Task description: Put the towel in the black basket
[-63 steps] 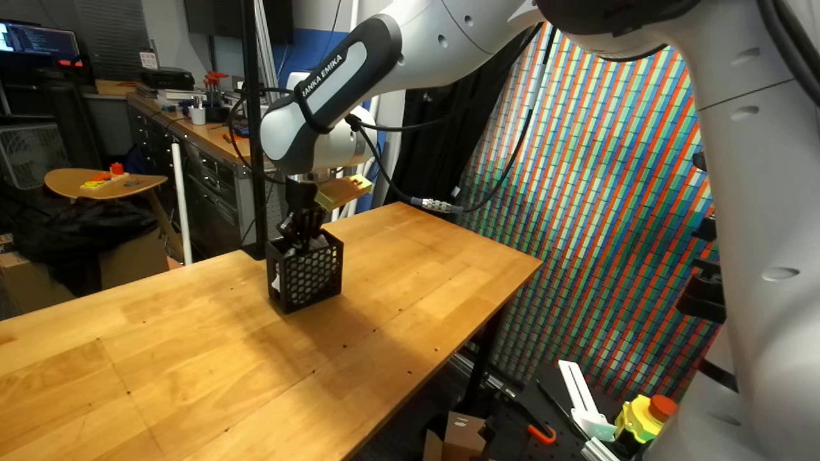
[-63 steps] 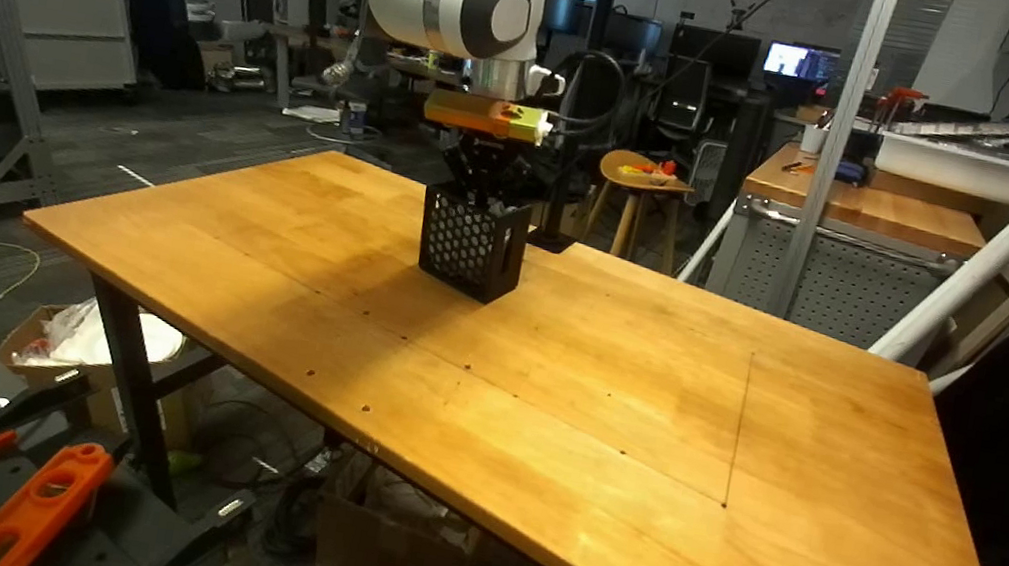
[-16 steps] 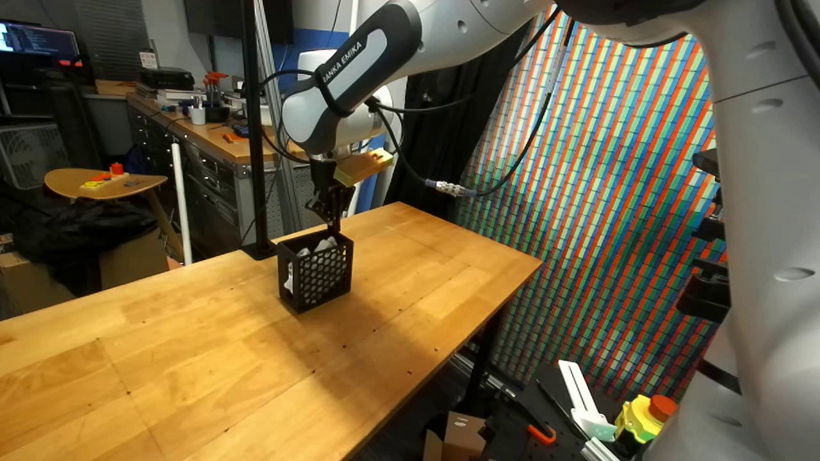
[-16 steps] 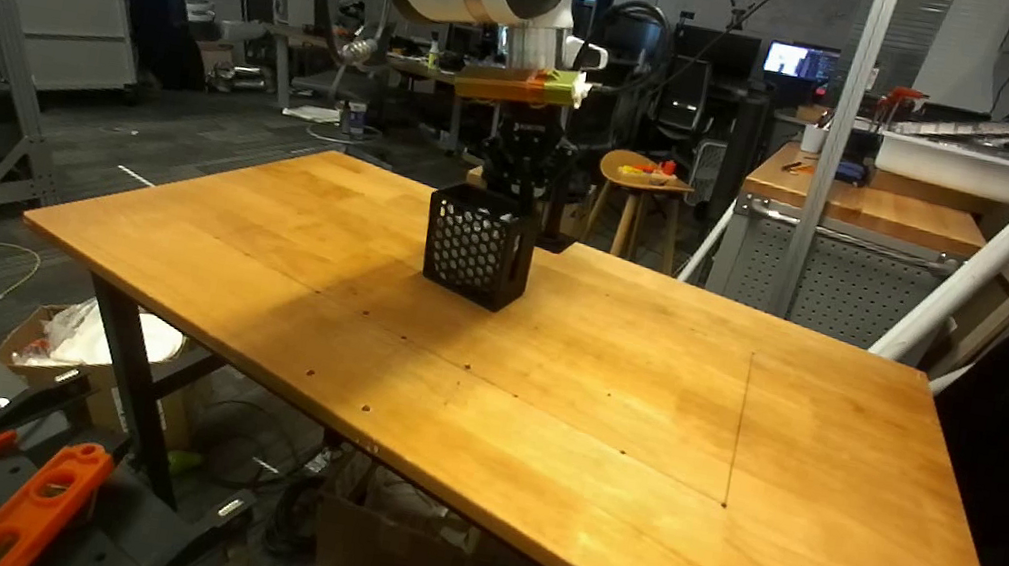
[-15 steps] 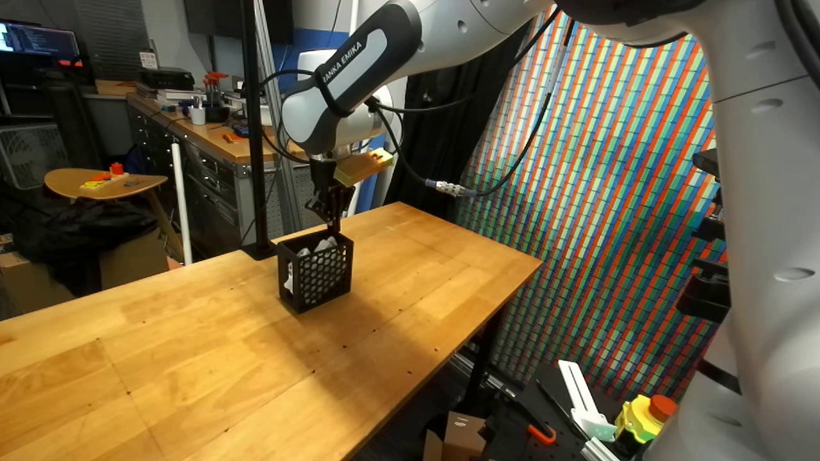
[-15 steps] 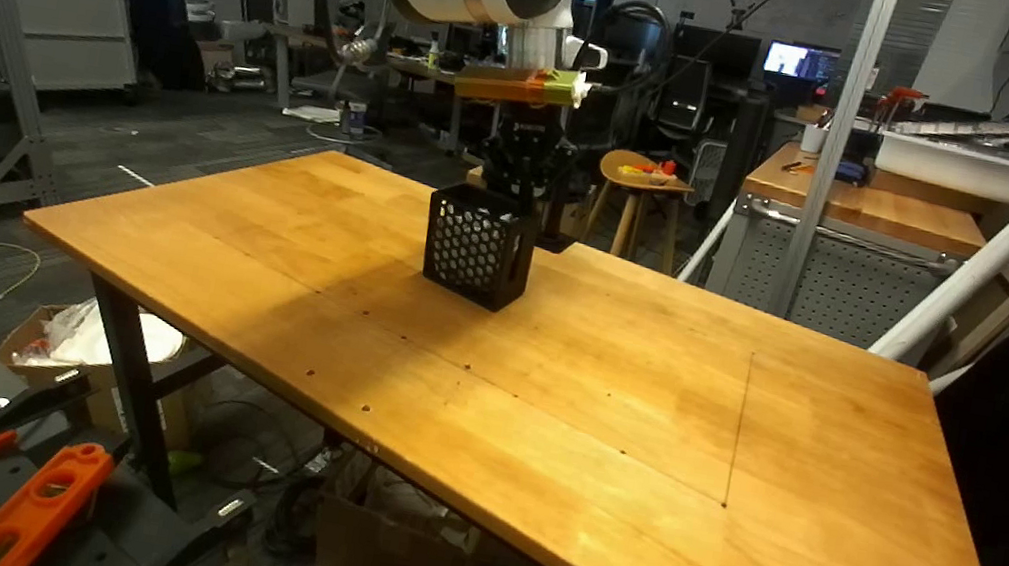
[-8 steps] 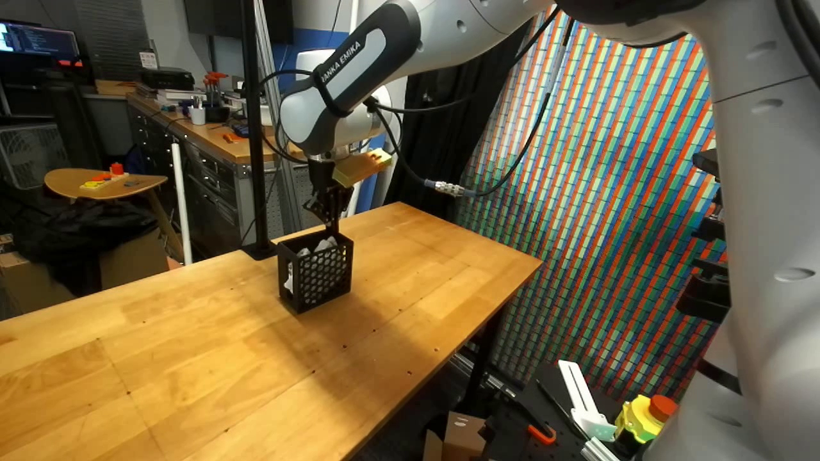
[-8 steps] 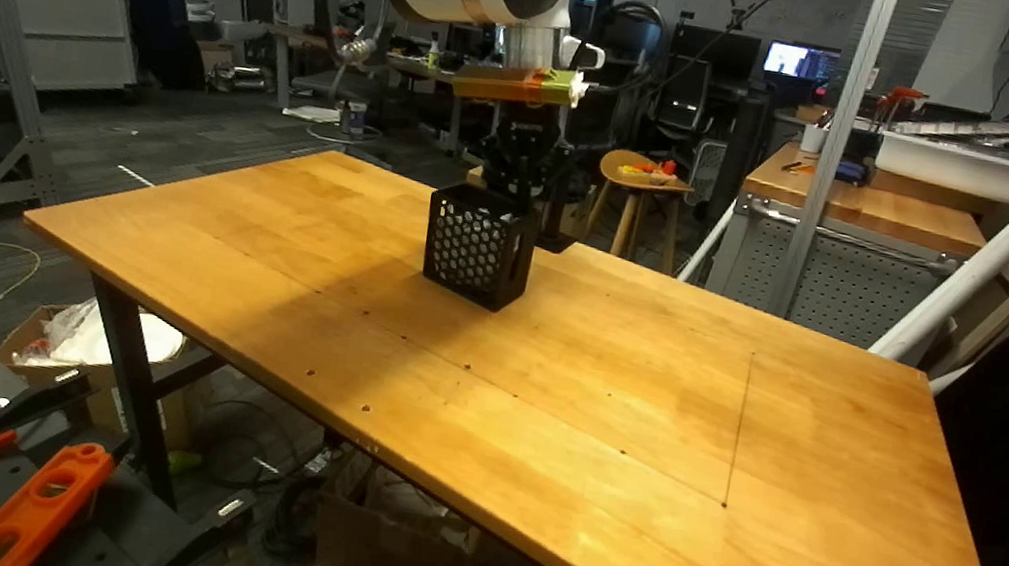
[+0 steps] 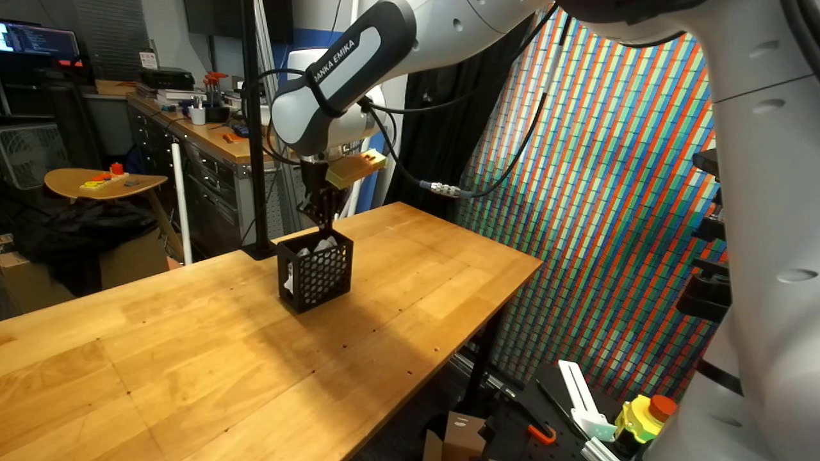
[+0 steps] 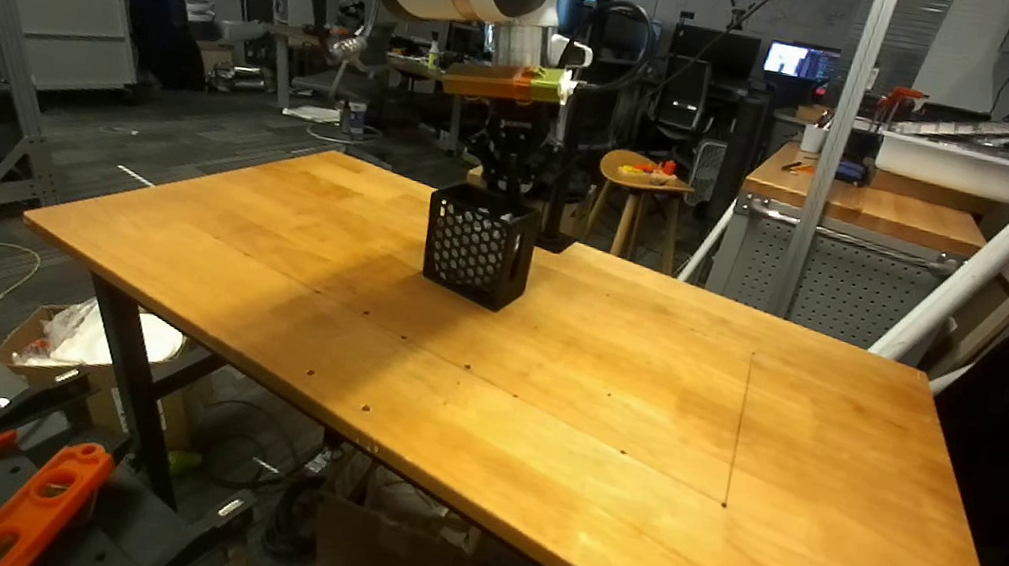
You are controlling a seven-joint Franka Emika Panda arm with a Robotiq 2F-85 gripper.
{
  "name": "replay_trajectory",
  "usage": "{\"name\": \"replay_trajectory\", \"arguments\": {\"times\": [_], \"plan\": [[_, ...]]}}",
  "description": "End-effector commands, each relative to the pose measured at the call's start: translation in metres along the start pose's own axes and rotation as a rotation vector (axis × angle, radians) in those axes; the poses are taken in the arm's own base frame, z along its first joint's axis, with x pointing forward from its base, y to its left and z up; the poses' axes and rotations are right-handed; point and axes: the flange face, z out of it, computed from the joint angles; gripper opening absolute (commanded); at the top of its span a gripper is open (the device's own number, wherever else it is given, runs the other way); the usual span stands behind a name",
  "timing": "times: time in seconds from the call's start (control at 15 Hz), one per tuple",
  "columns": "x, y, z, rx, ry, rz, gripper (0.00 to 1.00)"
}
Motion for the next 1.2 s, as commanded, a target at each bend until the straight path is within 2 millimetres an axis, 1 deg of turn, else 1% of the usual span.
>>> {"name": "replay_trajectory", "arguments": {"times": [0.0, 0.27, 0.47, 0.8, 1.0, 1.13], "plan": [[0.003, -0.006, -0.003, 0.022, 0.008, 0.007, 0.10], [0.003, -0.012, 0.006, 0.031, 0.004, -0.012, 0.10], [0.003, -0.014, 0.021, 0.041, -0.007, -0.016, 0.10], [-0.002, -0.010, 0.047, 0.062, -0.029, -0.004, 0.10], [-0.006, -0.007, 0.057, 0.078, -0.040, 0.014, 0.10], [-0.009, -0.005, 0.061, 0.087, -0.046, 0.024, 0.10]]}}
